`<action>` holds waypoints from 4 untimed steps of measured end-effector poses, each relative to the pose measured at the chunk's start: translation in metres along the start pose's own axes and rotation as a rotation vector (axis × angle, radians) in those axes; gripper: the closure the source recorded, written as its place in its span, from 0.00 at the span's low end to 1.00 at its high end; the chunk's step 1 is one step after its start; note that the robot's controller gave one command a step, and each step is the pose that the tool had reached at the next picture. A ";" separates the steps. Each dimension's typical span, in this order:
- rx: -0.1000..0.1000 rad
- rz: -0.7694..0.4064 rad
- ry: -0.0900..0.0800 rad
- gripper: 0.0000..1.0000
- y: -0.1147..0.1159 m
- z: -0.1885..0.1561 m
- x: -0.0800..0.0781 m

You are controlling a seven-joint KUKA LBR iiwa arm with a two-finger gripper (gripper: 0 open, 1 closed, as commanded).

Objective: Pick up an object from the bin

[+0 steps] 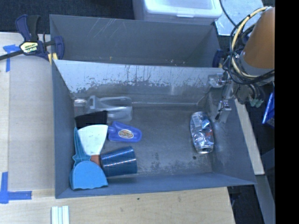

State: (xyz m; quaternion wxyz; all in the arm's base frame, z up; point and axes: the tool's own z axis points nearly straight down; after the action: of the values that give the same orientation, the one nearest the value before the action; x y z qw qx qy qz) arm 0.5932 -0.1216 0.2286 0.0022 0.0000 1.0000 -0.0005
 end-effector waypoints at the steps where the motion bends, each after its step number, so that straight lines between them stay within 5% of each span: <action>1: 0.002 -0.458 -0.003 0.00 -0.019 0.105 -0.013; 2: 0.001 -0.716 -0.003 0.00 -0.024 0.084 -0.015; 3: -0.003 -0.910 0.001 0.00 -0.008 0.129 -0.010; 4: -0.006 -1.265 -0.015 0.00 -0.006 0.152 -0.034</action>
Offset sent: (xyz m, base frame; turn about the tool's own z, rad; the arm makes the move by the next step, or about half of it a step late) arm 0.0159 -0.0261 -0.0700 -0.7502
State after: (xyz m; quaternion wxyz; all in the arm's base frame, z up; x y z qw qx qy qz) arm 0.6279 -0.1273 0.0764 0.0083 -0.5911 0.8066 0.0010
